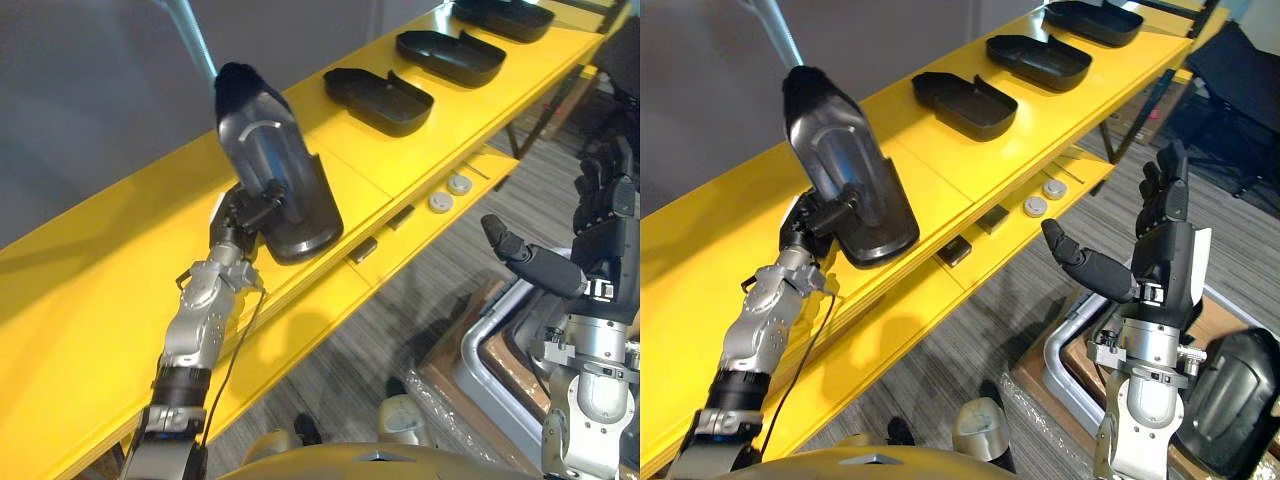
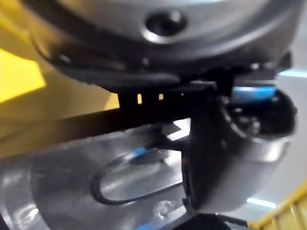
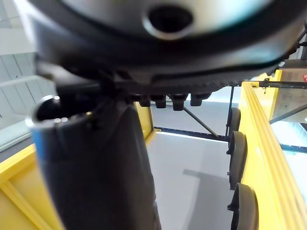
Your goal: Walk over and take three plastic housings, then place them on the shelf
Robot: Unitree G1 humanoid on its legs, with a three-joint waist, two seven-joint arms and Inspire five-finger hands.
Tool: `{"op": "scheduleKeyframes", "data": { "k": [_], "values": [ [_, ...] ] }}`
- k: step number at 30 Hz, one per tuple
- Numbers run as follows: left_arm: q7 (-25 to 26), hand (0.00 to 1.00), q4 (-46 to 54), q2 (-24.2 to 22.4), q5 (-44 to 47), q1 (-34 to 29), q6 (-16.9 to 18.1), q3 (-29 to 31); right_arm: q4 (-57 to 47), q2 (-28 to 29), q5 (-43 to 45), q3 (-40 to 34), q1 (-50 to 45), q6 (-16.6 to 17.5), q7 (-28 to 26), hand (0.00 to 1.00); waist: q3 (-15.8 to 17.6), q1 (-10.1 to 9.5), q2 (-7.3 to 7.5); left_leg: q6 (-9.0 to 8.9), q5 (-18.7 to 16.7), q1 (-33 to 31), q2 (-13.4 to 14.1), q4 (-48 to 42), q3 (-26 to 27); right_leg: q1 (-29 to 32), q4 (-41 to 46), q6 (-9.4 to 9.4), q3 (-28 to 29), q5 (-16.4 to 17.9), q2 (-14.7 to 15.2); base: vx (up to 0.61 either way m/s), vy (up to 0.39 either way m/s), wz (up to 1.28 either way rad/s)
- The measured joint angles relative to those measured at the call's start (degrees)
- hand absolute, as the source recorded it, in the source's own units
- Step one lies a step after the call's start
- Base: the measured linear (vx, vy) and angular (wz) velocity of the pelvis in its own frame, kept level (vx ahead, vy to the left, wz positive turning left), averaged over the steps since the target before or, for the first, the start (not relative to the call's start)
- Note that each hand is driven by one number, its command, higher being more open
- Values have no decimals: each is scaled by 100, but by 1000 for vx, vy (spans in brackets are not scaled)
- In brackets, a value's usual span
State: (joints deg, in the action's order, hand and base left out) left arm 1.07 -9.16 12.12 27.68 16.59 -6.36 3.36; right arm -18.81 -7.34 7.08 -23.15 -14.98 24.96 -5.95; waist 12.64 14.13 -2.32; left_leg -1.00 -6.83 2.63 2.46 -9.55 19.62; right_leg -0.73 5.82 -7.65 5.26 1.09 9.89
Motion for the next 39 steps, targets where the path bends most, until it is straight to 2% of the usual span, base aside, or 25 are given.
{"op": "scheduleKeyframes", "data": {
  "k": [4, 12, 13, 19, 29, 34, 39],
  "values": [
    [375, 0, -710, 161, 126, 534, 2, 179, 31, -211, 0, 24, 5, 2, -264, 100, -53, 124, -44, -51, 158, 194, -6, 306, 111, 35, 16, 1, 127, 1, -61, 9, -41, -16],
    [932, 0, -1363, 239, 191, 982, -102, 290, 80, -216, 1, 148, -9, 1, -511, 100, -53, 292, -107, -76, 408, 419, -24, 704, 191, 80, 127, 29, 183, 30, -124, -38, -38, -6],
    [957, 100, -1462, 247, 319, 1053, -231, 352, 80, -219, 4, 149, -11, -1, -524, 100, -48, 321, -132, -72, 425, 424, -28, 720, 194, 89, 143, 28, 185, 30, -123, -79, -42, -1],
    [935, 100, -1907, 253, 774, 1107, -630, 426, 80, -432, 13, 146, -180, -84, -526, 100, -31, 352, -322, -67, 496, 474, -66, 835, 219, 172, 260, 3, 228, 65, -115, -54, -27, -4],
    [667, 100, -1917, 393, 717, 1184, -927, 57, 2, -430, 26, 372, -236, -95, -500, 100, -24, 348, -328, -61, 681, 485, -94, 996, -23, 104, 299, -17, -17, 84, -75, -32, -25, 13],
    [681, 100, -1947, 396, 347, 1220, -877, -72, -182, -431, 135, 448, -209, -113, -445, 100, 31, 338, -367, -80, 771, 498, -89, 1093, -136, 61, 281, -28, -138, 95, -77, -16, -24, 12],
    [1231, 100, -1952, 403, -187, 1241, -710, -59, -201, -429, 284, 572, -209, -129, -273, 100, 32, 361, -406, -70, 855, 527, -84, 1189, -181, 48, 232, -30, -160, 84, -98, -1, -4, 1]
  ]
}}
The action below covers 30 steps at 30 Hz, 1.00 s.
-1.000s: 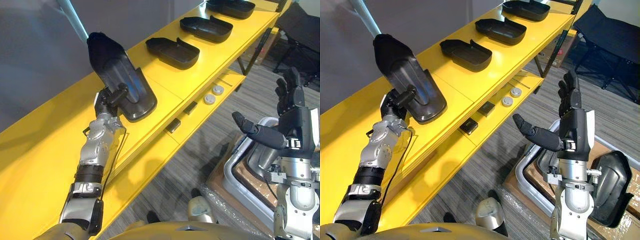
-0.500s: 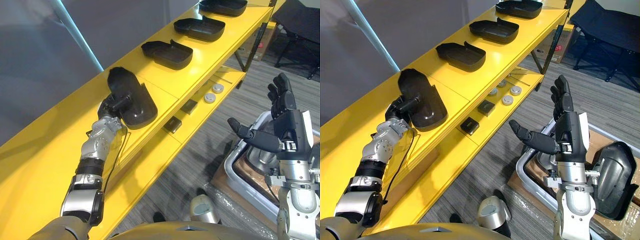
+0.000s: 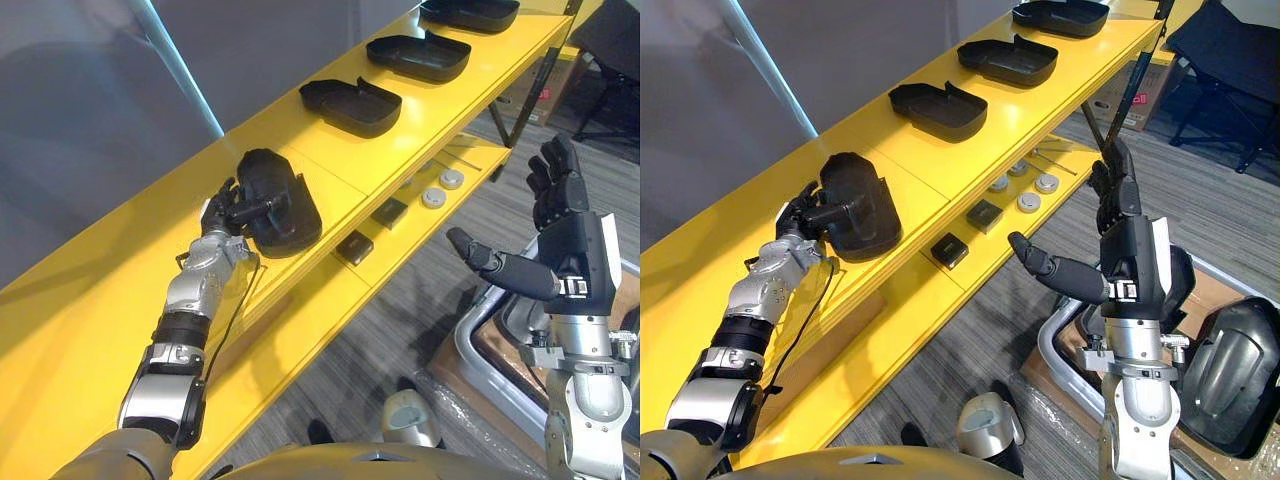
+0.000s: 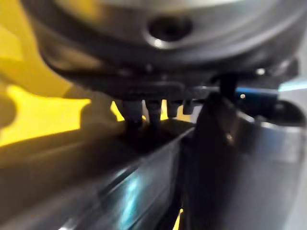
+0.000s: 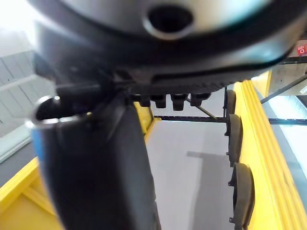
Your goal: Walk over and take three plastic housings, then place them on the shelf
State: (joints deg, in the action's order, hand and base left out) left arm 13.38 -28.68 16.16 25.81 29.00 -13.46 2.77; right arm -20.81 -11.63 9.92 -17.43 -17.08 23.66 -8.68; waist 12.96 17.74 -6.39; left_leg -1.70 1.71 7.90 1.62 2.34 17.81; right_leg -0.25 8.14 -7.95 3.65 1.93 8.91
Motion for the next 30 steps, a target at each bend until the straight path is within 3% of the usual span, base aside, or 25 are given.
{"op": "scheduleKeyframes", "data": {
  "k": [8, 11, 15, 17, 22, 26, 28, 30],
  "values": [
    [617, 100, 2, 16, -167, 244, 184, 56, 112, 19, 219, 421, -9, -70, -16, 100, 44, 5, 61, 13, 28, 6, -7, 13, -23, -10, 45, 24, -5, -14, -2, 5, -3, 1],
    [861, 100, 2, 21, -145, 420, 562, 272, 190, 22, 218, 623, -8, -69, -78, 100, 66, -7, 92, 13, 28, 16, -4, 14, -24, -6, 70, 35, -4, -6, -9, 0, 0, 0],
    [1279, 100, 18, 113, -151, 676, 1415, 631, 263, 28, 225, 677, -5, -60, -99, 100, 67, -15, 94, 13, 27, 26, -6, 19, -13, -6, 70, 38, 5, -5, -11, 0, 0, 0],
    [1349, 100, 344, 373, -144, 738, 1866, 789, 264, 30, 244, 676, 5, 104, -98, 100, 67, -16, 94, 11, 26, 26, -2, 25, -11, -2, 68, 43, 3, -2, -14, 0, 0, 0],
    [909, 100, 1467, 520, -37, 637, 2656, 990, 261, 29, 294, 698, 119, 503, -86, 100, 65, -193, 97, 11, 40, 30, -5, 86, -96, -47, 34, 43, -104, -2, -5, 3, -8, 7],
    [246, 100, 2938, 281, 195, -504, 3034, 996, 250, 27, 277, 789, 450, 574, 26, 100, 55, -322, 87, 4, 54, 48, 7, 91, -306, -247, -104, 44, -341, -3, 14, 25, -15, 28],
    [-307, 100, 4133, -304, 334, -1823, 3147, 969, 184, 30, 277, 803, 509, 572, 96, 100, 34, -522, 86, -8, 68, 41, 6, 88, -498, -394, -207, 44, -548, -2, 34, 52, -15, 41],
    [-612, 100, 4679, -703, 351, -2797, 3189, 855, 184, 37, 278, 803, 515, 548, 164, 100, -17, -713, 104, -13, 75, 11, -4, 89, -681, -521, -317, 44, -749, -2, 52, 51, -16, 54]
  ]
}}
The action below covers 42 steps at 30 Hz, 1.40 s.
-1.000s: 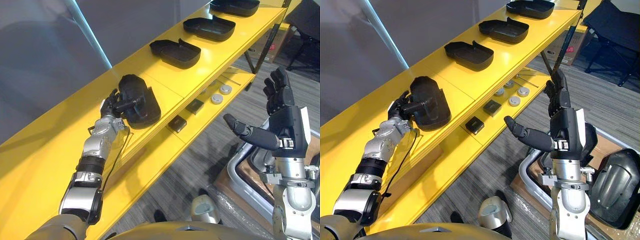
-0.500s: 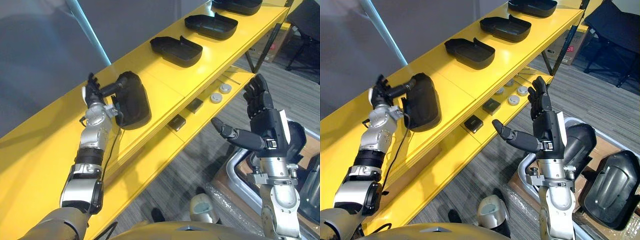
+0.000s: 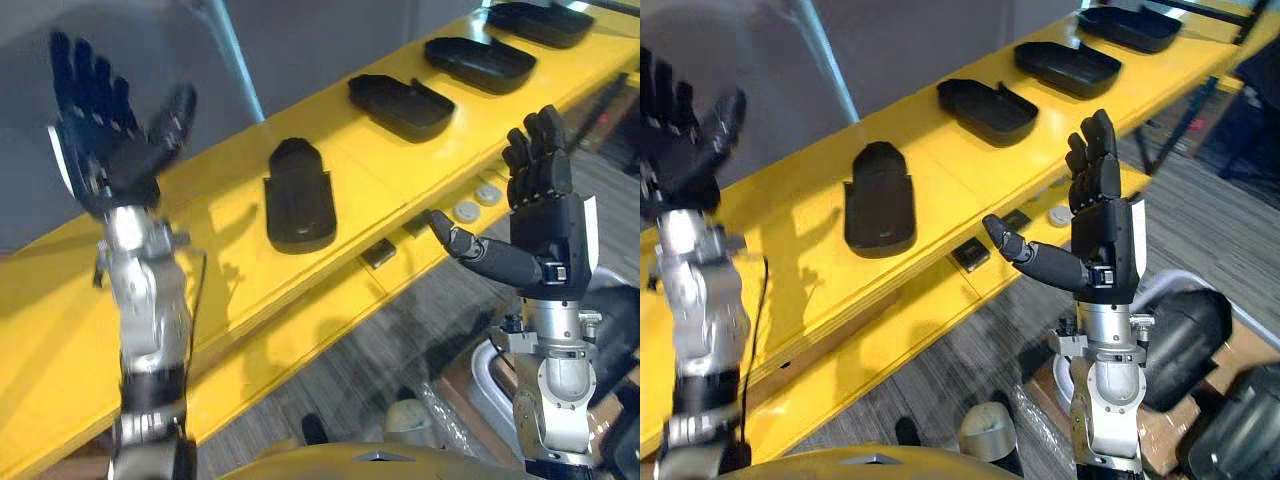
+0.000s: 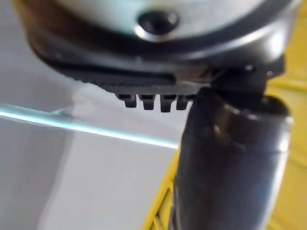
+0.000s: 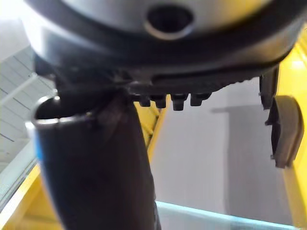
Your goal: Walk over and take three plastic housings, then place them on the shelf
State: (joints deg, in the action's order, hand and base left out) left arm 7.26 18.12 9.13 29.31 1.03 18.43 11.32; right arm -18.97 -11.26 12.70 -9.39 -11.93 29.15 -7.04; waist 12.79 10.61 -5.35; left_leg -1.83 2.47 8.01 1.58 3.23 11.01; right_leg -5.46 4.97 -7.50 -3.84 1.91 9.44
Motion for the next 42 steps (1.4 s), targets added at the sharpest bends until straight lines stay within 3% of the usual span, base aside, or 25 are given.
{"op": "scheduleKeyframes", "data": {
  "k": [4, 7, 8, 15, 21, 26, 33, 38, 42],
  "values": [
    [-532, 100, 788, -491, 184, -1602, 1, -60, -2, 148, -27, 72, -11, -134, 111, 100, -162, -439, 109, 4, 65, -157, -58, 0, -468, -199, -179, 1, -519, -1, 61, 38, -16, 62],
    [-838, 100, 1203, -607, 274, -2121, 46, -115, -3, 267, -51, 111, -24, -246, 282, 100, -247, -708, 196, -17, 81, -237, -132, 6, -756, -358, -314, -9, -859, -2, 116, -13, -1, 50],
    [-1604, 100, 1531, -643, 443, -2099, 3, -655, 4, 273, -122, 286, 159, -474, 1271, 100, -693, -873, 480, 65, 328, -539, -281, 183, -1063, -213, -296, -20, -1242, -16, 245, -10, 2, 31],
    [-1572, 100, 1509, -653, 434, -2108, -1, -750, 4, 385, -120, 264, -114, -498, 1223, 100, -682, -854, 485, 65, 302, -494, -266, 188, -935, -150, -213, -22, -1067, -18, 241, 1, 5, -11],
    [-1469, 100, 1265, -653, 374, -2183, -202, -986, 5, 790, -98, 80, -1178, -1049, 1123, 100, -566, -610, 564, 149, 171, -432, -211, 194, -537, -90, -220, -35, -791, -18, 237, -6, 21, -22],
    [-1347, 100, 623, -605, 152, -2338, -687, -1166, 4, 958, -118, -47, -1787, -1349, 1151, 100, -479, -411, 694, 142, 125, -440, -135, 194, -263, -77, -219, -107, -721, -70, 243, 24, 17, -3],
    [-1376, 100, 472, -380, 147, -2560, -760, -1072, 4, 850, -551, -10, -1880, -1327, 785, 100, -481, -555, 685, 141, 113, -432, -77, 193, -300, -163, -184, -127, -704, -85, 232, 24, 18, 14],
    [-1325, 100, 471, -346, 8, -2625, -719, -979, 10, 343, -556, 5, -1838, -991, 239, 100, -377, -590, 546, 141, 114, -553, -6, 192, -310, -103, -94, -125, -698, -83, 154, -19, 1, 19],
    [-1079, 100, 471, -299, -70, -2480, -553, -986, 37, 80, -571, 174, -1440, -851, 248, 100, -190, -598, 572, 116, 149, -934, 21, 190, -301, 190, -97, -36, -709, 88, 137, -55, -21, 26]
  ]
}}
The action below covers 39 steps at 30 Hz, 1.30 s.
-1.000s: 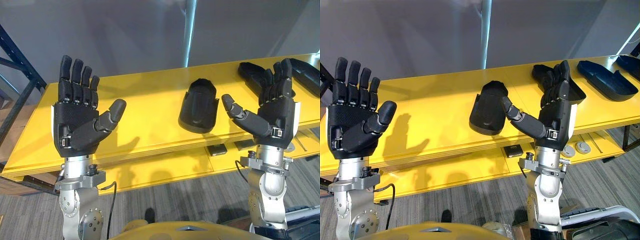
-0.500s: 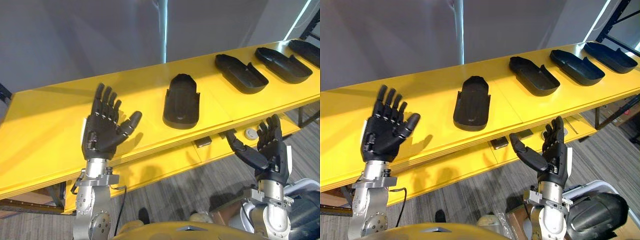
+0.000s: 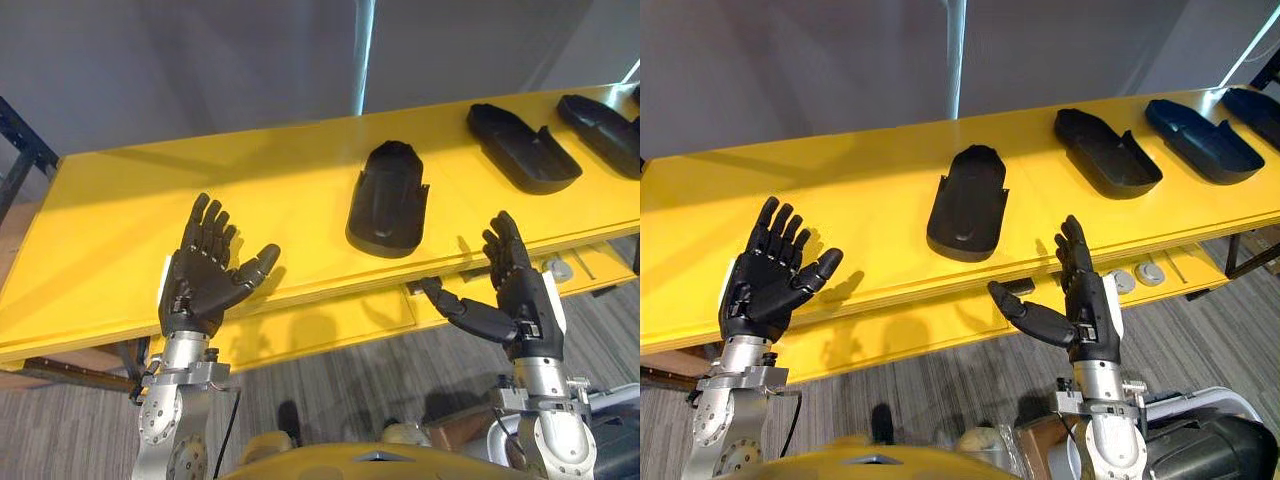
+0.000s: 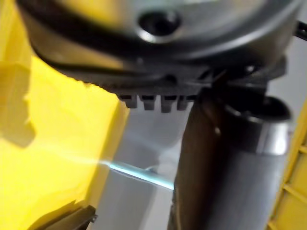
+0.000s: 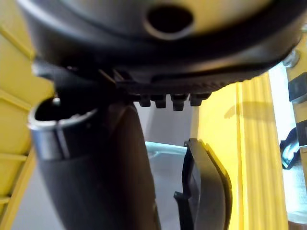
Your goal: Walk over and take three plastic housings, then place them on the shelf
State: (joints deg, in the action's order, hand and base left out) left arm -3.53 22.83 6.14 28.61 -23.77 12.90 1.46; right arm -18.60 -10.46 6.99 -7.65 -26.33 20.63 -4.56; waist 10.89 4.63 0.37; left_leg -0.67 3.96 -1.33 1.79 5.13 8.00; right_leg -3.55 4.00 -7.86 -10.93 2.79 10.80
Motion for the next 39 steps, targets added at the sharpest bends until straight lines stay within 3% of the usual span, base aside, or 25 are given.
{"op": "scheduleKeyframes", "data": {
  "k": [2, 5, 11, 21, 29, 39],
  "values": [
    [152, 100, 0, 1, -3, 107, 58, -69, 130, -128, -217, 66, 281, -1, 155, 100, 158, 4, -48, -34, 44, -118, 82, -1, 36, 100, 40, 11, -77, 7, -60, -74, -57, 22],
    [300, 100, 2, -2, -1, 210, 310, -182, 456, -259, -518, 276, 609, -7, 560, 100, 291, -33, -110, -130, 378, -213, 201, -7, 94, 187, 206, 62, -166, 77, -156, -18, -37, 18],
    [495, 100, 4, 9, -1, 549, 597, -163, 539, -266, -882, 456, 896, -12, 888, 100, 582, -118, -75, -116, 460, -189, 145, -31, 8, 280, 551, 65, -121, 196, -43, 6, 20, 10],
    [479, 100, 3, 60, -1, 578, 609, -164, 752, -367, -969, 491, 1496, -13, 979, 100, 836, -133, -125, -95, 366, -352, 105, -361, -49, 355, 766, 76, -103, 367, -10, -33, 9, 4],
    [492, 100, 0, 60, -2, 638, 608, -165, 942, -380, -2026, 526, 1863, -434, 1732, 100, 979, -145, -138, -140, 256, -570, 141, -715, -100, 419, 841, 82, -126, 363, -19, 1, -1, 1],
    [611, 100, -35, 59, -1, 737, 608, -154, 1122, -381, -2248, 615, 2182, -742, 2469, 100, 1153, -195, -202, -144, 148, -745, 200, -1035, -147, 460, 910, 101, -133, 374, -61, 0, 0, 0]
  ]
}}
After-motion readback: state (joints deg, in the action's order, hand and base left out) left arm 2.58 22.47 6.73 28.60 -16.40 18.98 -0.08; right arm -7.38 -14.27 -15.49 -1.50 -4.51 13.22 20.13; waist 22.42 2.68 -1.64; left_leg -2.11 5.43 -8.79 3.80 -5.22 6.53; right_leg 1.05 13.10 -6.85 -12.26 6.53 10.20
